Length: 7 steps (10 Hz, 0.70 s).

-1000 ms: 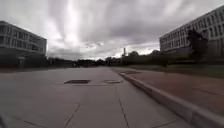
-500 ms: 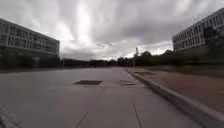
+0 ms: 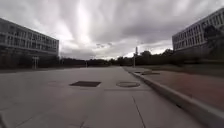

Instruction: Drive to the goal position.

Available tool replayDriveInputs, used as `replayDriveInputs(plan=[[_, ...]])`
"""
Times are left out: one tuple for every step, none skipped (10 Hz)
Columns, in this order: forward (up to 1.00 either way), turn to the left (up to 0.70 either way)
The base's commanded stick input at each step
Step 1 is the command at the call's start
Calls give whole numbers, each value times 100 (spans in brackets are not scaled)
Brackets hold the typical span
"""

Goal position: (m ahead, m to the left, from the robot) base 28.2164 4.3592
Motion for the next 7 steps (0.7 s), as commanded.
replayDriveInputs(plan=[[70,0],[70,0],[70,0],[70,0],[70,0],[70,0],[70,0]])
